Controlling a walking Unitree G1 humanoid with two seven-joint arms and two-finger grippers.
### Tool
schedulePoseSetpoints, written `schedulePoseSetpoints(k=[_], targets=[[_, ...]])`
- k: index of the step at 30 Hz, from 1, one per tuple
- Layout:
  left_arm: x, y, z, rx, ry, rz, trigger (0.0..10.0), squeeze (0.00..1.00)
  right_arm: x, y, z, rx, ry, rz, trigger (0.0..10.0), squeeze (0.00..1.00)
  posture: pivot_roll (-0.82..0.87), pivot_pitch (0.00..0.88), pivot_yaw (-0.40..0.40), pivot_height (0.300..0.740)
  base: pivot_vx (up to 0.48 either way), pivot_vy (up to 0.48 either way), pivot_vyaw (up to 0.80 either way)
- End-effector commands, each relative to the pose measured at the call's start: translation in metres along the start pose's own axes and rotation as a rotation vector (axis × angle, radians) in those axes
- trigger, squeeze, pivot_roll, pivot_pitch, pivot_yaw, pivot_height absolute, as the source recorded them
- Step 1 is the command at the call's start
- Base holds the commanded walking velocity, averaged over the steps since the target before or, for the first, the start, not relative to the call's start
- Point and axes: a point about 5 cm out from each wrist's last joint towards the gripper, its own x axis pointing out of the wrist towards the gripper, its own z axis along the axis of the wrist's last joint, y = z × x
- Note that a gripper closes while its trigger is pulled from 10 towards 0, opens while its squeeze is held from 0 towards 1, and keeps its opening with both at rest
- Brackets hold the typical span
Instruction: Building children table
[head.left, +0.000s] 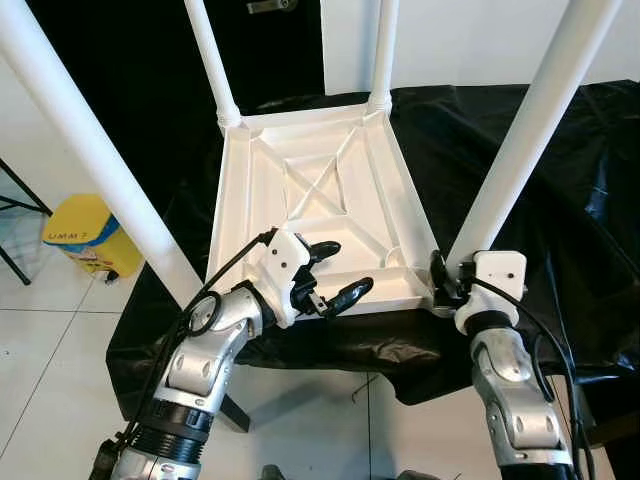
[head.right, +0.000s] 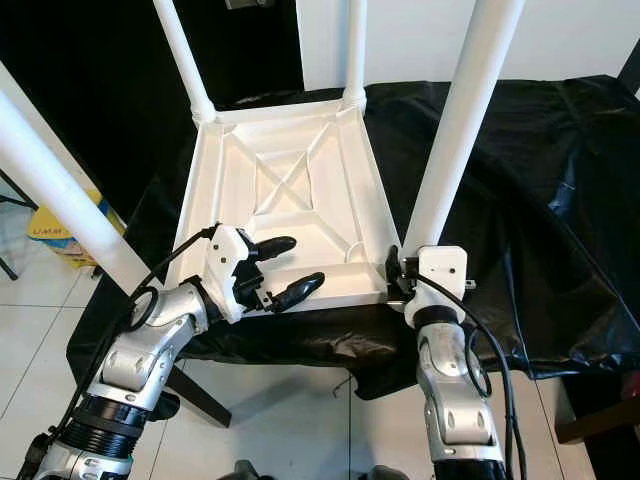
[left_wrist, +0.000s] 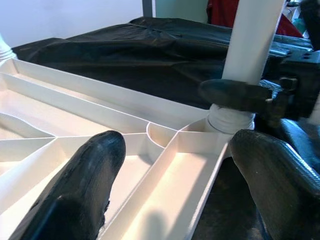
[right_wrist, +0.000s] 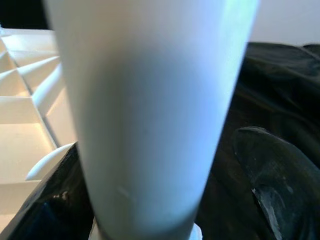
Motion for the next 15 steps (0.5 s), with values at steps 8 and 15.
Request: schedulePoseSetpoints(k=[8, 15], targets=[[-0.011, 0.016, 0.001, 0.022, 0.010, 0.097, 10.0, 0.00, -0.027, 0.001, 0.002, 0.019, -0.025, 0.097, 10.0, 0.00, -0.11, 0.067, 0.028, 0.740, 0.000, 0.000, 0.00], [-0.009, 0.016, 0.002, 0.024, 0.006, 0.090, 10.0, 0.00, -0.042, 0.001, 0.003, 0.008, -0.015, 0.182, 10.0, 0.00, -0.12, 0.071, 0.032, 0.740, 0.000, 0.000, 0.00]])
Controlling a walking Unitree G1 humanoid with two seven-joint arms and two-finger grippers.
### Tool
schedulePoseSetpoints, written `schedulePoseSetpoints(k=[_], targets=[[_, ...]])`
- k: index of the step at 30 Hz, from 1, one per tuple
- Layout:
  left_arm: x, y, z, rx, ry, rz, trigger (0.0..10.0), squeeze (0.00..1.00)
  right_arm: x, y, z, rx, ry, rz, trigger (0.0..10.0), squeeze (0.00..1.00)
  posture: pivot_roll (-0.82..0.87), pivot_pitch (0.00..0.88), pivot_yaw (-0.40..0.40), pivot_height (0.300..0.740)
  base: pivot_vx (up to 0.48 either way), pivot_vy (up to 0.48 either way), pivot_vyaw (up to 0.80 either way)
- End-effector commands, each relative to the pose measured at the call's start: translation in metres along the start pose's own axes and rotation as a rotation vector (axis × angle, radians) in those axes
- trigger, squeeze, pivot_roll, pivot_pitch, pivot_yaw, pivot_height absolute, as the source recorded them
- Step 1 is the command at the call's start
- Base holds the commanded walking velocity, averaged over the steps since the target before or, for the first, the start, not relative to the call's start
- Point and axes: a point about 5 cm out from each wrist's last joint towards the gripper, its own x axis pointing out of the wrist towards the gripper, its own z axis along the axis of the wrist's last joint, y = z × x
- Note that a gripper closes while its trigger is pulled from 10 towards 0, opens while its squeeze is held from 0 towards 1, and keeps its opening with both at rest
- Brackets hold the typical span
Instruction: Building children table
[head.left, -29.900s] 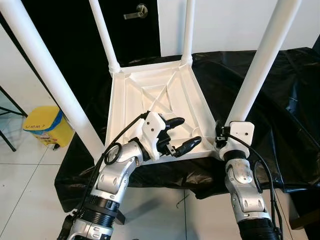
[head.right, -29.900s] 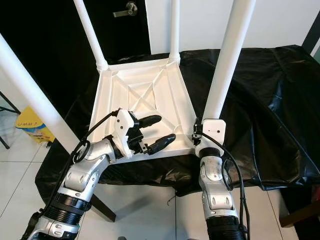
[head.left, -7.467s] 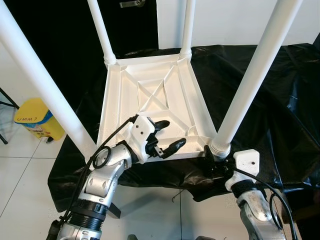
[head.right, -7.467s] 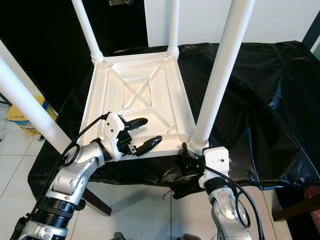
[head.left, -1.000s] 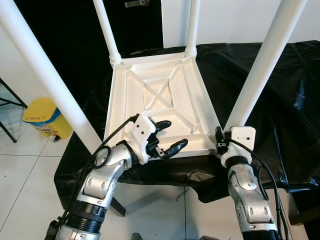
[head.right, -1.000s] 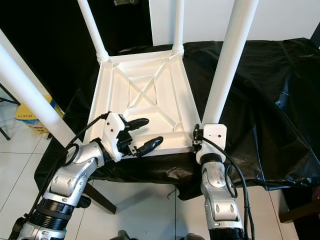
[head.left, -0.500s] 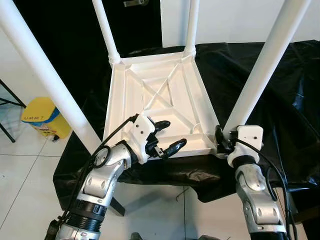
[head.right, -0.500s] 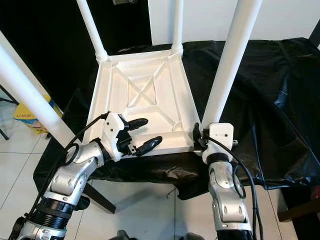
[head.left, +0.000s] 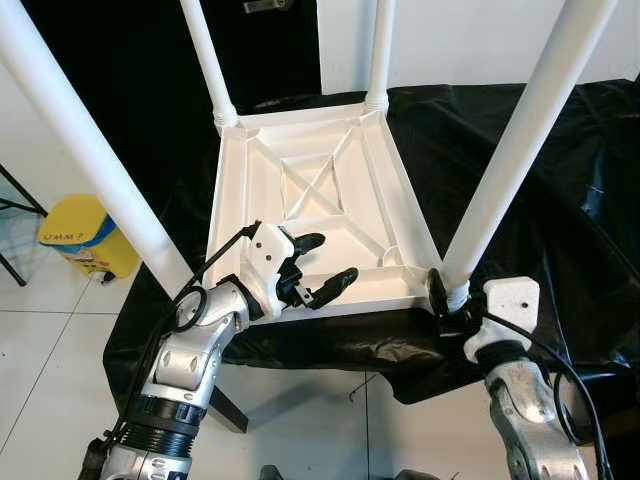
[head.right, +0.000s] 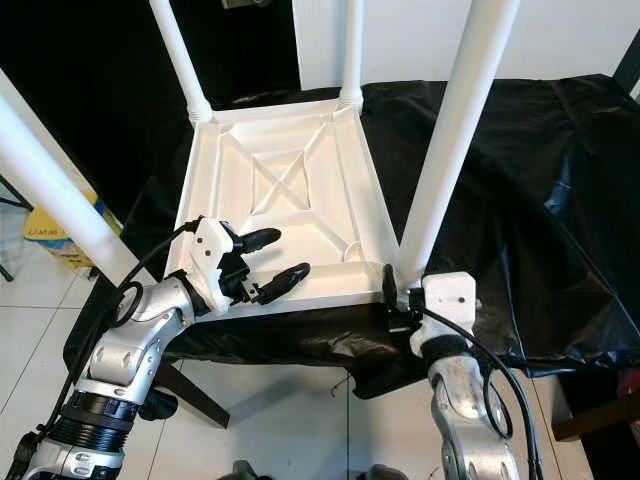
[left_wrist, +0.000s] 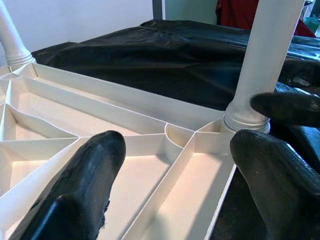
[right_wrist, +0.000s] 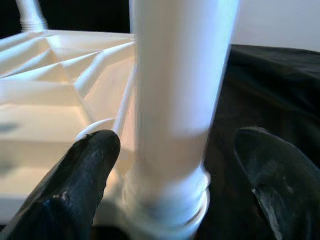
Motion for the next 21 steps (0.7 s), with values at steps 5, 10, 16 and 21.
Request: schedulePoseSetpoints(k=[5, 10, 16, 21], targets=[[-0.001, 0.007, -0.001, 0.005, 0.008, 0.046, 10.0, 0.00, -0.019, 0.015, 0.000, 0.054, 0.028, 0.214, 10.0, 0.00, -0.13, 0.077, 0.041, 0.740, 0.000, 0.000, 0.00], [-0.001, 0.010, 0.000, 0.009, 0.008, 0.047, 10.0, 0.00, -0.022, 0.023, 0.001, 0.108, 0.037, 0.363, 10.0, 0.00, -0.13, 0.072, 0.048, 0.740, 0.000, 0.000, 0.00], [-0.002, 0.008, 0.000, 0.011, 0.008, 0.040, 10.0, 0.00, -0.021, 0.032, 0.005, 0.153, 0.038, 0.469, 10.0, 0.00, -0.12, 0.070, 0.049, 0.740, 0.000, 0.000, 0.00], [-0.003, 0.007, 0.001, 0.012, 0.013, 0.033, 10.0, 0.00, -0.016, 0.043, 0.007, 0.196, 0.036, 0.561, 10.0, 0.00, -0.11, 0.067, 0.050, 0.740, 0.000, 0.000, 0.00]])
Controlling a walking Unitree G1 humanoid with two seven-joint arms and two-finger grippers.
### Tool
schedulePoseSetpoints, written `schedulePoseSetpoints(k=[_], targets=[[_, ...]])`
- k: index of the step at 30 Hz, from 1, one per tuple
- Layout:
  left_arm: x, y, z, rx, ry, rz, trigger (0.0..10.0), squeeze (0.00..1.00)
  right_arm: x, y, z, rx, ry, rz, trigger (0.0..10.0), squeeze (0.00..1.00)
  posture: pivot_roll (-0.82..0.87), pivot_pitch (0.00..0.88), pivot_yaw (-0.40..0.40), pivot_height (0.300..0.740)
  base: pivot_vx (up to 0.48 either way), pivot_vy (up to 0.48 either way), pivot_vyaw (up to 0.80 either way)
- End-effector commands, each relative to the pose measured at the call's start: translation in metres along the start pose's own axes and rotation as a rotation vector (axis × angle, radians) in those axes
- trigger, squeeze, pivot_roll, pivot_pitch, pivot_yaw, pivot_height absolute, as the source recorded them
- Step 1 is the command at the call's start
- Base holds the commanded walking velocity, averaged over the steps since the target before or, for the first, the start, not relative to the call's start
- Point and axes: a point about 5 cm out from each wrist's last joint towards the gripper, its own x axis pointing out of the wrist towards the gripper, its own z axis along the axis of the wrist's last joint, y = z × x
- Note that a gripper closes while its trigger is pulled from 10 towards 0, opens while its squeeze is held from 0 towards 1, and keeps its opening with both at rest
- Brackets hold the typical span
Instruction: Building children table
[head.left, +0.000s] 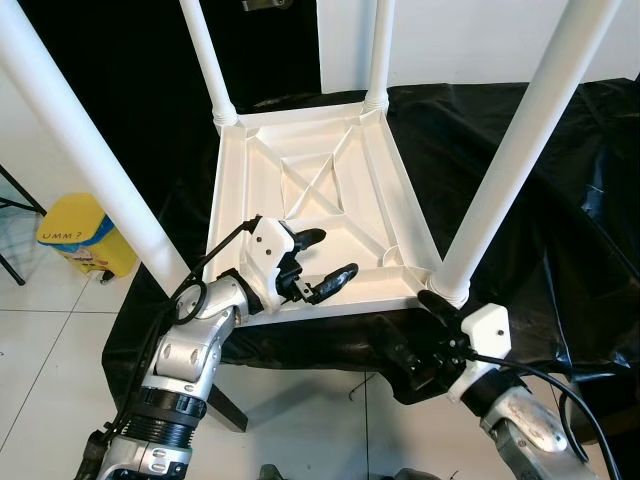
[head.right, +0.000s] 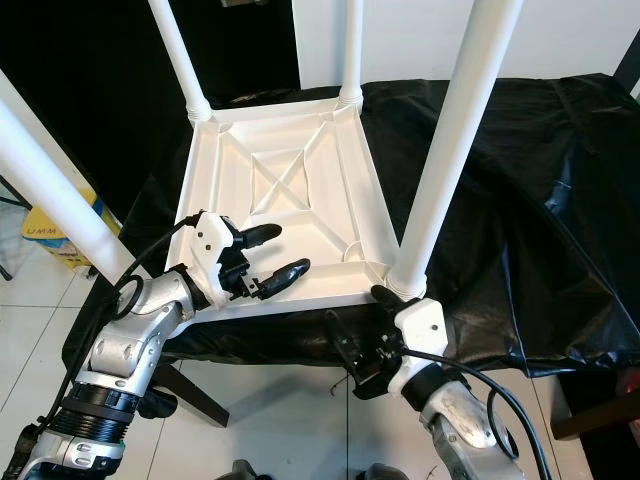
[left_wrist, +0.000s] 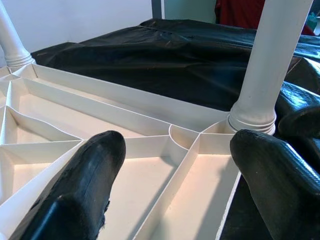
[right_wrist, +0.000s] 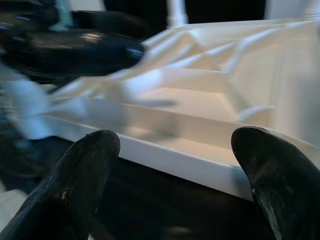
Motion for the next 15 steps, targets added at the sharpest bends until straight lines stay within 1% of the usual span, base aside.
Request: schedulePoseSetpoints(k=[1, 2, 3, 5, 6, 7, 8, 9, 10, 11, 12, 13, 15], targets=[[-0.004, 0.001, 0.000, 0.002, 0.006, 0.022, 10.0, 0.00, 0.007, 0.005, -0.002, 0.033, 0.003, 0.055, 10.0, 0.00, -0.10, 0.066, 0.050, 0.740, 0.000, 0.000, 0.00], [-0.006, -0.001, 0.000, -0.001, 0.008, 0.018, 10.0, 0.00, 0.013, 0.005, -0.001, 0.037, -0.006, 0.073, 10.0, 0.00, -0.10, 0.065, 0.050, 0.740, 0.000, 0.000, 0.00], [-0.006, -0.001, 0.000, -0.001, 0.008, 0.018, 10.0, 0.00, 0.013, 0.005, -0.001, 0.037, -0.006, 0.073, 10.0, 0.00, -0.10, 0.065, 0.050, 0.740, 0.000, 0.000, 0.00], [-0.011, -0.007, 0.001, -0.031, 0.015, -0.003, 10.0, 0.00, 0.022, 0.001, 0.000, 0.043, -0.024, 0.073, 10.0, 0.00, -0.08, 0.057, 0.044, 0.740, 0.000, 0.000, 0.00], [-0.011, -0.007, 0.001, -0.031, 0.015, -0.003, 10.0, 0.00, 0.022, 0.001, 0.000, 0.043, -0.024, 0.073, 10.0, 0.00, -0.08, 0.057, 0.044, 0.740, 0.000, 0.000, 0.00], [-0.015, -0.012, 0.001, -0.042, 0.020, -0.025, 10.0, 0.00, 0.025, -0.002, 0.000, 0.044, -0.029, 0.070, 10.0, 0.00, -0.08, 0.057, 0.040, 0.740, 0.000, 0.000, 0.00], [-0.015, -0.012, 0.001, -0.042, 0.020, -0.025, 10.0, 0.00, 0.025, -0.002, 0.000, 0.044, -0.029, 0.070, 10.0, 0.00, -0.08, 0.057, 0.040, 0.740, 0.000, 0.000, 0.00], [-0.019, -0.017, 0.002, -0.061, 0.027, -0.046, 10.0, 0.00, 0.027, -0.005, -0.001, 0.040, -0.032, 0.060, 10.0, 0.00, -0.07, 0.056, 0.037, 0.740, 0.000, 0.000, 0.00], [-0.019, -0.017, 0.002, -0.061, 0.027, -0.046, 10.0, 0.00, 0.027, -0.005, -0.001, 0.040, -0.032, 0.060, 10.0, 0.00, -0.07, 0.056, 0.037, 0.740, 0.000, 0.000, 0.00], [-0.024, -0.023, 0.002, -0.068, 0.041, -0.067, 10.0, 0.00, 0.030, -0.010, -0.001, 0.033, -0.034, 0.050, 10.0, 0.00, -0.06, 0.055, 0.034, 0.740, 0.000, 0.000, 0.00], [-0.024, -0.023, 0.002, -0.068, 0.041, -0.067, 10.0, 0.00, 0.030, -0.010, -0.001, 0.033, -0.034, 0.050, 10.0, 0.00, -0.06, 0.055, 0.034, 0.740, 0.000, 0.000, 0.00], [-0.031, -0.027, 0.003, -0.075, 0.055, -0.071, 10.0, 0.00, 0.033, -0.015, -0.001, 0.029, -0.037, 0.039, 10.0, 0.00, -0.05, 0.053, 0.033, 0.740, 0.000, 0.000, 0.00], [-0.042, -0.028, 0.010, -0.087, 0.045, -0.047, 10.0, 0.00, 0.038, -0.021, -0.001, 0.018, -0.038, 0.026, 10.0, 0.00, -0.05, 0.056, 0.030, 0.740, 0.000, 0.000, 0.00]])
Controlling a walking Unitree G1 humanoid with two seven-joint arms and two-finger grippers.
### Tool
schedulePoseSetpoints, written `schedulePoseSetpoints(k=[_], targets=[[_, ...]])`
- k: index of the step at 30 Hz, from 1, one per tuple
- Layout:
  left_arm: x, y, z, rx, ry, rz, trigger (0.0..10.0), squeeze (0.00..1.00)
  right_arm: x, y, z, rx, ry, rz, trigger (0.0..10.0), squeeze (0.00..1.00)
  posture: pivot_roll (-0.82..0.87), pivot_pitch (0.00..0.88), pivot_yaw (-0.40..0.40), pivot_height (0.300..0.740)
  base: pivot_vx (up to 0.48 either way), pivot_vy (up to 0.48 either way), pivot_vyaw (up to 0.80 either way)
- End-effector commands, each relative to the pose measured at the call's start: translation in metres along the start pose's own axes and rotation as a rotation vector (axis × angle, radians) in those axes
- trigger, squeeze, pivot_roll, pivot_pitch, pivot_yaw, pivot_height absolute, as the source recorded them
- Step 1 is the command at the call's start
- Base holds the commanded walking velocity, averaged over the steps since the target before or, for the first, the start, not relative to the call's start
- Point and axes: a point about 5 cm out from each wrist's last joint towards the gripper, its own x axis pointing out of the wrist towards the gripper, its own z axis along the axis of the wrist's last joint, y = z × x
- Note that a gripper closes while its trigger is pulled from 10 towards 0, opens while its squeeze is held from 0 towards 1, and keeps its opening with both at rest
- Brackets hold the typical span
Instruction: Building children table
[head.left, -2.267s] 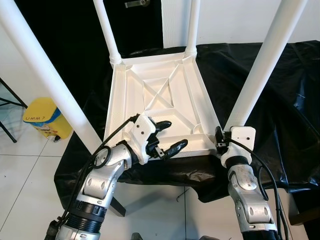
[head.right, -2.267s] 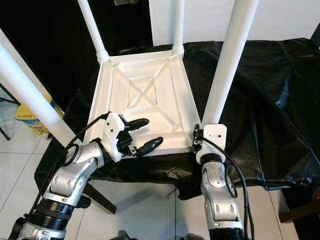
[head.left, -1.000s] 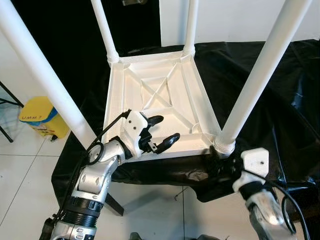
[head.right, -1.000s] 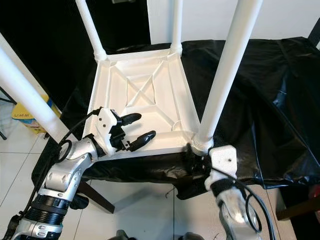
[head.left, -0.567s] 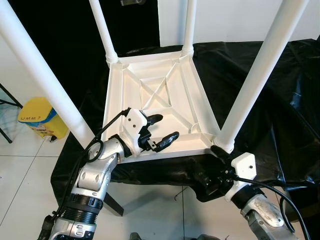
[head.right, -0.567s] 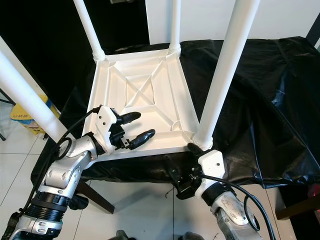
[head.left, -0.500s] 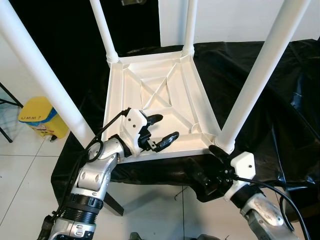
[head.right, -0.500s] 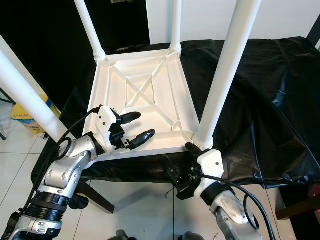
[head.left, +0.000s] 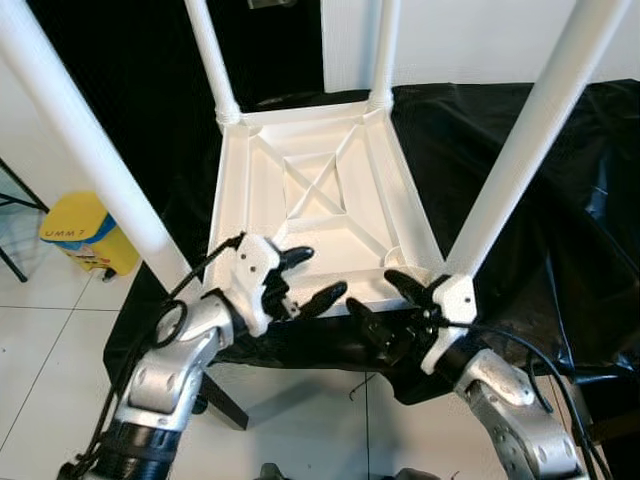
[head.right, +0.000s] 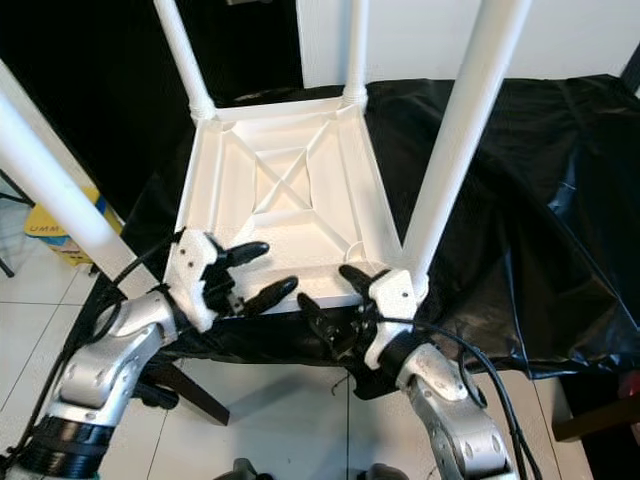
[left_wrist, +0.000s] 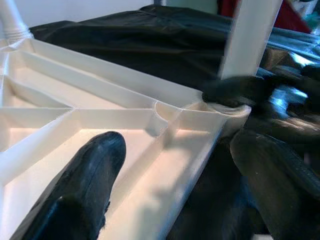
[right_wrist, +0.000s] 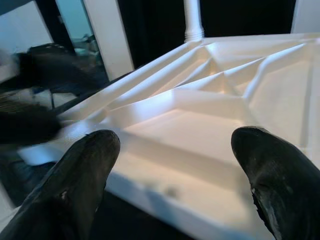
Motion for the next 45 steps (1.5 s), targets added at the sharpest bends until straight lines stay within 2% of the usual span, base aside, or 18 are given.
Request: schedulePoseSetpoints(k=[1, 9, 12, 13, 17, 21, 29, 31, 33, 34, 36, 37, 38, 39, 42, 44, 45], targets=[[-0.012, -0.001, 0.010, -0.012, -0.021, 0.015, 10.0, 0.00, 0.002, -0.007, -0.002, 0.010, -0.003, -0.019, 10.0, 0.00, -0.04, 0.057, 0.025, 0.740, 0.000, 0.000, 0.00], [-0.025, 0.003, 0.026, -0.004, -0.053, 0.075, 10.0, 0.00, 0.007, -0.017, 0.000, -0.005, -0.010, -0.030, 10.0, 0.00, -0.03, 0.061, 0.017, 0.740, 0.000, 0.000, 0.00], [-0.041, 0.007, 0.044, -0.013, -0.099, 0.133, 10.0, 0.00, 0.010, -0.030, 0.000, -0.029, -0.004, -0.027, 10.0, 0.00, -0.01, 0.067, 0.005, 0.740, 0.000, 0.000, 0.00], [-0.041, 0.007, 0.044, -0.013, -0.099, 0.133, 10.0, 0.00, 0.010, -0.030, 0.000, -0.029, -0.004, -0.027, 10.0, 0.00, -0.01, 0.067, 0.005, 0.740, 0.000, 0.000, 0.00], [-0.069, 0.028, 0.060, -0.010, -0.174, 0.285, 10.0, 0.00, 0.016, -0.045, 0.002, -0.063, -0.002, -0.029, 10.0, 0.00, 0.01, 0.075, -0.004, 0.740, 0.000, 0.000, 0.00], [-0.077, 0.034, 0.065, -0.027, -0.210, 0.321, 10.0, 0.00, 0.019, -0.049, 0.003, -0.069, -0.002, -0.030, 10.0, 0.00, 0.01, 0.078, -0.004, 0.740, 0.000, 0.000, 0.00], [-0.092, 0.025, 0.054, -0.053, -0.127, 0.289, 10.0, 0.00, 0.020, -0.052, 0.000, -0.072, 0.002, -0.033, 10.0, 0.00, 0.01, 0.088, -0.006, 0.740, 0.000, 0.000, 0.00], [-0.104, 0.017, 0.046, -0.075, -0.070, 0.249, 10.0, 0.00, 0.021, -0.055, -0.001, -0.077, 0.003, -0.041, 10.0, 0.00, 0.01, 0.090, -0.006, 0.740, 0.000, 0.000, 0.00], [-0.104, 0.017, 0.046, -0.075, -0.070, 0.249, 10.0, 0.00, 0.021, -0.055, -0.001, -0.077, 0.003, -0.041, 10.0, 0.00, 0.01, 0.090, -0.006, 0.740, 0.000, 0.000, 0.00], [-0.120, 0.009, 0.036, -0.125, -0.002, 0.202, 10.0, 0.00, 0.022, -0.059, -0.002, -0.083, 0.003, -0.053, 10.0, 0.00, 0.02, 0.093, -0.006, 0.740, 0.000, 0.000, 0.00], [-0.120, 0.009, 0.036, -0.125, -0.002, 0.202, 10.0, 0.00, 0.022, -0.059, -0.002, -0.083, 0.003, -0.053, 10.0, 0.00, 0.02, 0.093, -0.006, 0.740, 0.000, 0.000, 0.00], [-0.135, 0.002, 0.029, -0.175, 0.058, 0.169, 10.0, 0.00, 0.022, -0.063, -0.002, -0.089, 0.002, -0.064, 10.0, 0.00, 0.03, 0.095, -0.006, 0.740, 0.000, 0.000, 0.00], [-0.135, 0.002, 0.029, -0.175, 0.058, 0.169, 10.0, 0.00, 0.022, -0.063, -0.002, -0.089, 0.002, -0.064, 10.0, 0.00, 0.03, 0.095, -0.006, 0.740, 0.000, 0.000, 0.00], [-0.144, 0.001, 0.026, -0.183, 0.089, 0.175, 10.0, 0.00, 0.022, -0.065, -0.002, -0.093, 0.002, -0.068, 10.0, 0.00, 0.03, 0.095, -0.006, 0.740, 0.000, 0.000, 0.00], [-0.166, 0.008, 0.022, -0.188, 0.144, 0.249, 10.0, 0.00, 0.023, -0.067, -0.002, -0.096, 0.002, -0.074, 10.0, 0.00, 0.04, 0.098, -0.008, 0.740, 0.000, 0.000, 0.00], [-0.166, 0.008, 0.022, -0.188, 0.144, 0.249, 10.0, 0.00, 0.023, -0.067, -0.002, -0.096, 0.002, -0.074, 10.0, 0.00, 0.04, 0.098, -0.008, 0.740, 0.000, 0.000, 0.00], [-0.174, 0.012, 0.021, -0.190, 0.157, 0.281, 10.0, 0.00, 0.023, -0.067, -0.002, -0.096, 0.001, -0.074, 10.0, 0.00, 0.04, 0.098, -0.007, 0.740, 0.000, 0.000, 0.00]])
